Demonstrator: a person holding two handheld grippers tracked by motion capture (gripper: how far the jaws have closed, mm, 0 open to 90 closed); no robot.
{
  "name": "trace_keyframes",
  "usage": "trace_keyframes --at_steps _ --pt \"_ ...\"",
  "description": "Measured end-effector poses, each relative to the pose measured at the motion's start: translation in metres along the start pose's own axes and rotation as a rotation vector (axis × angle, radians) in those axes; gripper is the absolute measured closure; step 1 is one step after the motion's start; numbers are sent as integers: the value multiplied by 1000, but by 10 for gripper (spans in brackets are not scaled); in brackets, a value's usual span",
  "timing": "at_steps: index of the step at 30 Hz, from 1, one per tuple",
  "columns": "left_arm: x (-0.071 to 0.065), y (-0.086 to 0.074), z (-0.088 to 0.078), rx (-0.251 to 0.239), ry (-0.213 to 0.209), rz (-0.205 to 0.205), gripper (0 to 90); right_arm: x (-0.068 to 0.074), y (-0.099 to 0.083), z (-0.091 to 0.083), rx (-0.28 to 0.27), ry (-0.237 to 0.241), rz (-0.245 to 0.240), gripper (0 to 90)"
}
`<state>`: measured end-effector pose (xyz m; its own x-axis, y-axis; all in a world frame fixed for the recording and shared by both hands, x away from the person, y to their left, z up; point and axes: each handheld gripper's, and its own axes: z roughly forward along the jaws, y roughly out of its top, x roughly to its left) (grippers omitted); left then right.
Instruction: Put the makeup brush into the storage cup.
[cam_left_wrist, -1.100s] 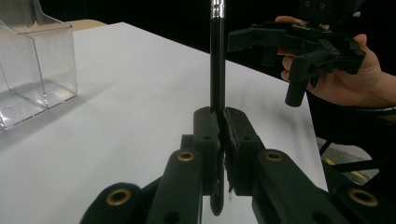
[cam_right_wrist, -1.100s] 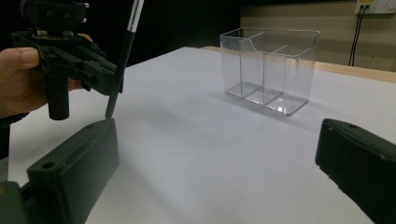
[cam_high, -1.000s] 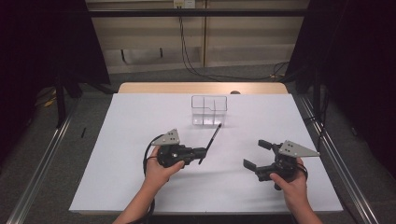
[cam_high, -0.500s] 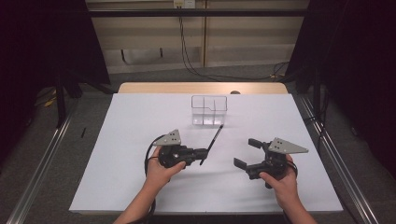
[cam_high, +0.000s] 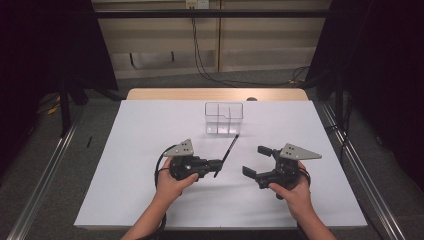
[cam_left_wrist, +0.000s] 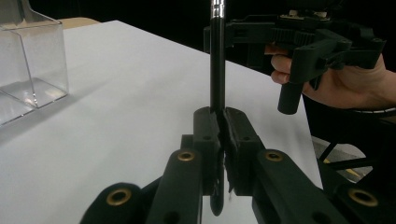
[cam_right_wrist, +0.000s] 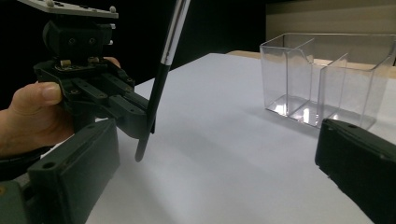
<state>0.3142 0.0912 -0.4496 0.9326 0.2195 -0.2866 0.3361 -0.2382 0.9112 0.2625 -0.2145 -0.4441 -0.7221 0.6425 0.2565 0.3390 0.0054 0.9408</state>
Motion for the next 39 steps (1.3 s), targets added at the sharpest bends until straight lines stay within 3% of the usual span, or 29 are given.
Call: trace_keyframes --at_steps 6,13,21,26,33,39 --pt "-1 0 2 1 -8 1 841 3 4 6 -4 19 -4 9" --pt "-2 0 3 -2 -10 3 841 9 6 11 -1 35 -34 92" --pt "-5 1 6 0 -17 12 841 13 6 18 -9 82 -33 323" --pt "-5 1 7 -2 -24 16 841 12 8 19 -25 73 -34 439" --pt "-7 1 7 -7 -27 16 841 12 10 20 -33 76 -17 481" --pt "-7 1 8 -1 -30 18 841 14 10 21 -38 91 -11 578"
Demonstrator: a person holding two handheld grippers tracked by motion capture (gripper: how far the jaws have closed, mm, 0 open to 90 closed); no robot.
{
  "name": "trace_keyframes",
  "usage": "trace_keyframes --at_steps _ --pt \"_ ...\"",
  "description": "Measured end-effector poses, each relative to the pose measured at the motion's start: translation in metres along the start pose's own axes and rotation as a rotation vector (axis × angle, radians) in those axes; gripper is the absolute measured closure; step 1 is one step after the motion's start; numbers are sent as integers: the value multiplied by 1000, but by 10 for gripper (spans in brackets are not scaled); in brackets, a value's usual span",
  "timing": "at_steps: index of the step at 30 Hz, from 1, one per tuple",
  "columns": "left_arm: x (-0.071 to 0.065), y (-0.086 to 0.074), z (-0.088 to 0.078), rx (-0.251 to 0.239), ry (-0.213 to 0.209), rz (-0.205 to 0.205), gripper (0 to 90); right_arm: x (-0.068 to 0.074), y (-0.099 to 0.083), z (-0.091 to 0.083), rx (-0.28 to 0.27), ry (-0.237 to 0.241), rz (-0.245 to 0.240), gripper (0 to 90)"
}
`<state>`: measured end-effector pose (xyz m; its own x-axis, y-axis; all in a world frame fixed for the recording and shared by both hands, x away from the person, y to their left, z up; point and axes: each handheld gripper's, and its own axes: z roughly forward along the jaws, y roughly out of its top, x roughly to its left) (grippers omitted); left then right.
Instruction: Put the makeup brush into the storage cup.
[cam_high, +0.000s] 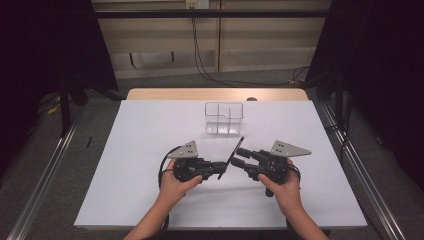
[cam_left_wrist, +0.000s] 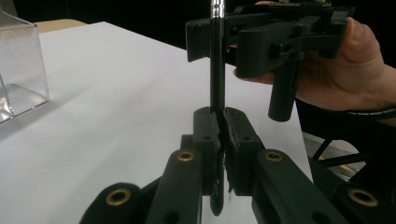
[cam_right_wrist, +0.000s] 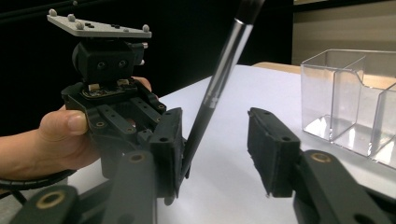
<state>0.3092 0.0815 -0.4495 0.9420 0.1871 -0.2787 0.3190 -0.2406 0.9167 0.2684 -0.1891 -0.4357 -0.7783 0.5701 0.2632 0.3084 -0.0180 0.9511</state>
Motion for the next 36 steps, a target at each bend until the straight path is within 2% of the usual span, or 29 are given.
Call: trace_keyframes --at_steps 3,6,11,19,20,23,29,36 --pt "0 0 0 -1 -2 -1 841 0 -1 2 14 7 35 621" --pt "-1 0 1 0 -4 2 841 0 -1 3 17 18 48 648" --pt "-1 0 1 -8 -10 9 841 3 -2 6 12 35 66 720" --pt "-2 0 2 -10 -20 22 839 3 0 8 -8 64 125 817" --pt "-3 -1 2 -12 -24 23 839 2 0 9 -11 79 139 831" --pt "-2 -1 2 -17 -35 29 838 3 0 9 -11 90 136 840" --pt "-2 -1 1 -25 -35 29 822 4 2 8 -13 101 91 841" --pt "1 -2 -4 -43 -23 23 755 3 5 6 -23 88 63 841"
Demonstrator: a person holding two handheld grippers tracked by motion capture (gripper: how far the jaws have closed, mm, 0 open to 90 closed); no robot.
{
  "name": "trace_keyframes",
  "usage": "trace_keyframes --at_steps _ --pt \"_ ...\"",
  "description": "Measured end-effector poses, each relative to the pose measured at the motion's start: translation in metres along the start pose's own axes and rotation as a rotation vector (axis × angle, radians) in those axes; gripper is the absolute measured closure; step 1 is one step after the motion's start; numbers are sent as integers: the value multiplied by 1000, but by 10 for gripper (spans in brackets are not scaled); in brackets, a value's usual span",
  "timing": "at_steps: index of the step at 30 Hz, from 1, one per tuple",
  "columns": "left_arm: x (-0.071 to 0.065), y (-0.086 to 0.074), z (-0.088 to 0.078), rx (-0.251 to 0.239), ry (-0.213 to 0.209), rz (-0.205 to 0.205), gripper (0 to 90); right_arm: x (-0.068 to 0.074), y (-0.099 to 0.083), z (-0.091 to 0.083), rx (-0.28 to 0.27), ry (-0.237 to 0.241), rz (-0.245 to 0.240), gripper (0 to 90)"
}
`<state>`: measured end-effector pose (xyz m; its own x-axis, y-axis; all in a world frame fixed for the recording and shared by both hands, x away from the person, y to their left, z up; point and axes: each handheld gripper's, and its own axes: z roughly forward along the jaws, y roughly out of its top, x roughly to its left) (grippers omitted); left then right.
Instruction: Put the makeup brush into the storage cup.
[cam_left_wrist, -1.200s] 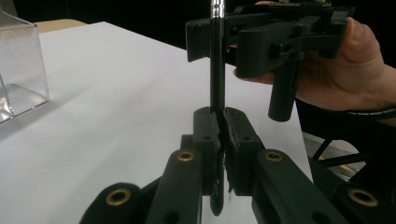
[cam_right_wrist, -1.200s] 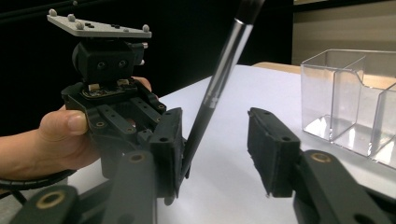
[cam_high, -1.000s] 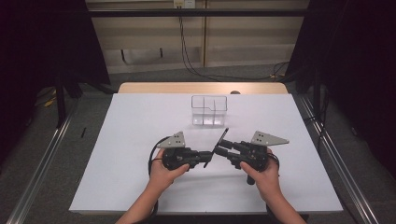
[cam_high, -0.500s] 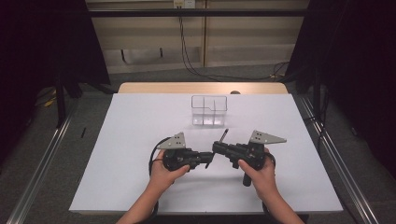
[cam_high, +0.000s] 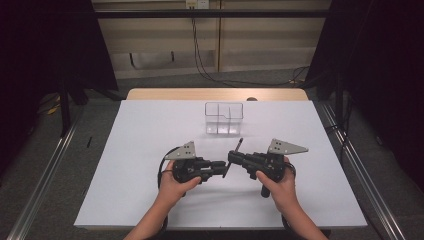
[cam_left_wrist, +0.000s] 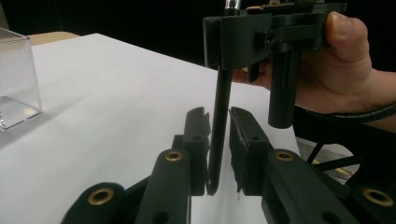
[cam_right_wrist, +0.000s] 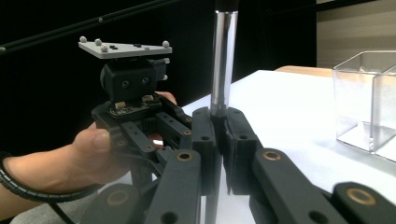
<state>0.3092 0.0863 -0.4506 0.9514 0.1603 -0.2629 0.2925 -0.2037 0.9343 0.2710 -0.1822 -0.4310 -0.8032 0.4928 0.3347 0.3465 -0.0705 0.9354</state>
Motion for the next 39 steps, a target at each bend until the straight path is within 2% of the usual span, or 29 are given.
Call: trace_keyframes --at_steps 6,10,11,12,14,15,17,21,24,25,26,27,29,31,34,39 --pt "0 1 -5 -19 21 -6 702 -1 -1 0 -1 0 0 841" --pt "-1 1 -8 -15 36 -10 657 -1 0 0 0 2 -3 841" --pt "-1 1 -9 -17 34 -20 617 -1 0 1 -2 3 -7 841" --pt "-2 2 -10 -22 31 -27 617 -1 0 1 -2 3 -7 841" --pt "-2 1 -11 -41 30 -18 550 -1 1 1 -1 1 -11 841" --pt "-2 1 -11 -61 30 -21 550 -1 1 1 -1 1 -11 841" --pt "-3 0 -12 -59 28 -21 520 -1 2 1 -1 -2 -12 841" --pt "-2 1 -13 -63 51 -8 450 0 2 1 -1 -3 -15 841" --pt "-1 2 -15 -69 55 -11 345 0 3 2 -1 -2 -19 841" --pt "-1 2 -15 -66 58 -11 345 0 3 2 -1 -2 -19 841" --pt "0 2 -16 -72 54 -16 289 0 3 2 -4 1 -17 841" --pt "1 2 -16 -73 48 -18 289 0 3 2 -4 1 -17 841" --pt "3 3 -17 -68 59 -12 208 0 4 2 -6 3 -17 841" --pt "5 4 -18 -52 53 -22 155 1 4 3 -3 1 -16 841" --pt "5 3 -18 -14 63 13 118 1 3 3 3 3 -18 841" --pt "6 2 -20 -7 82 18 61 2 4 5 3 3 -23 841"
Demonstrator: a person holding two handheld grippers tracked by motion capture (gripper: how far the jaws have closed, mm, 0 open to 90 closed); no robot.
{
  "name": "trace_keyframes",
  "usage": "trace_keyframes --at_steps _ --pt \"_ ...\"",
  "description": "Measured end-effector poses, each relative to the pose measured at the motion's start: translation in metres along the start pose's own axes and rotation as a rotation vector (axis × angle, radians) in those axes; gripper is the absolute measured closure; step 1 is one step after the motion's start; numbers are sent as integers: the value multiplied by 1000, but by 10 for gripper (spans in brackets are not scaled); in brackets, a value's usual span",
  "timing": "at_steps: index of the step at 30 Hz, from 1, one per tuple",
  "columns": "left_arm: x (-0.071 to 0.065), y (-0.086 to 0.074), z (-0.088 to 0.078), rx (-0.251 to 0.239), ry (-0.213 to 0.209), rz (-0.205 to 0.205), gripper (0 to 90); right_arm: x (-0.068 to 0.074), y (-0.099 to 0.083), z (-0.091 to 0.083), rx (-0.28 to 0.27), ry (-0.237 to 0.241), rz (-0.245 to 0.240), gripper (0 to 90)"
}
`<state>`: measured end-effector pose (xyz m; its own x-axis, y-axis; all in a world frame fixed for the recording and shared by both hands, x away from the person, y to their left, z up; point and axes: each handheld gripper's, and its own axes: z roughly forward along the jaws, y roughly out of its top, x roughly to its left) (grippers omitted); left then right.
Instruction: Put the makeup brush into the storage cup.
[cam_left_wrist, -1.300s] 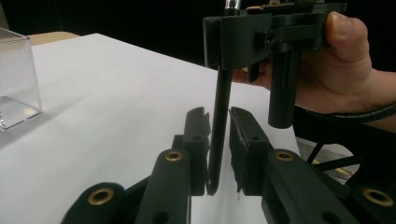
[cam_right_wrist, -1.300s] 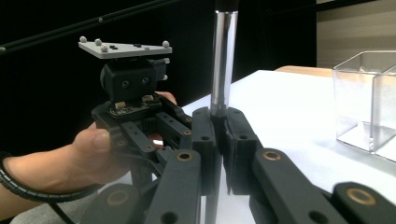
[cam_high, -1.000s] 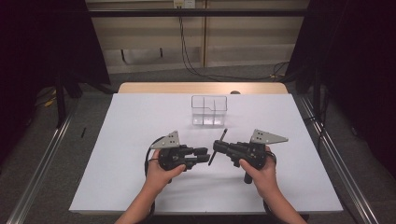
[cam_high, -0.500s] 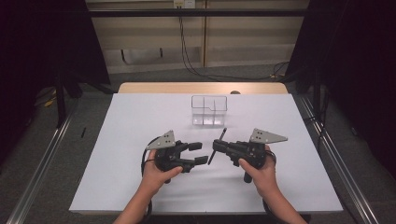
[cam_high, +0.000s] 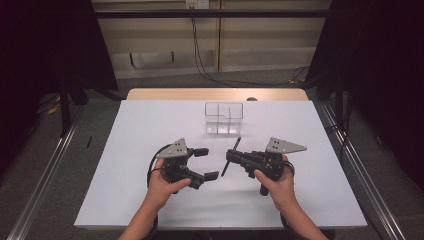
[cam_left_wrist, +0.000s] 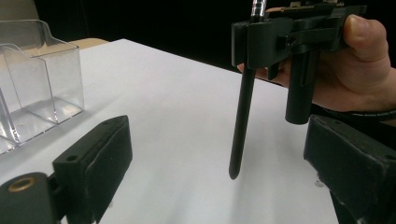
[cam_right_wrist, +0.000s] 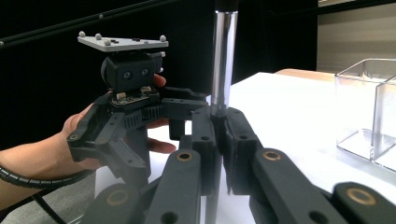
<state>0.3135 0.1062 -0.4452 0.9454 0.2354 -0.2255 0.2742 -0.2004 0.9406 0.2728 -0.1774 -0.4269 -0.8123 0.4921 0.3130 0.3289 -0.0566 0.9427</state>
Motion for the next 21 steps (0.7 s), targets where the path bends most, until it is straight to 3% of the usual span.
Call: trace_keyframes --at_steps 6,11,21 --pt "1 0 -9 -2 -8 27 3 -2 1 -1 2 -6 -2 841" --pt "0 1 -15 -6 19 47 1 -2 3 -1 5 -5 -8 841" --pt "-1 0 -31 -23 21 74 1 -2 3 1 5 2 -2 841"
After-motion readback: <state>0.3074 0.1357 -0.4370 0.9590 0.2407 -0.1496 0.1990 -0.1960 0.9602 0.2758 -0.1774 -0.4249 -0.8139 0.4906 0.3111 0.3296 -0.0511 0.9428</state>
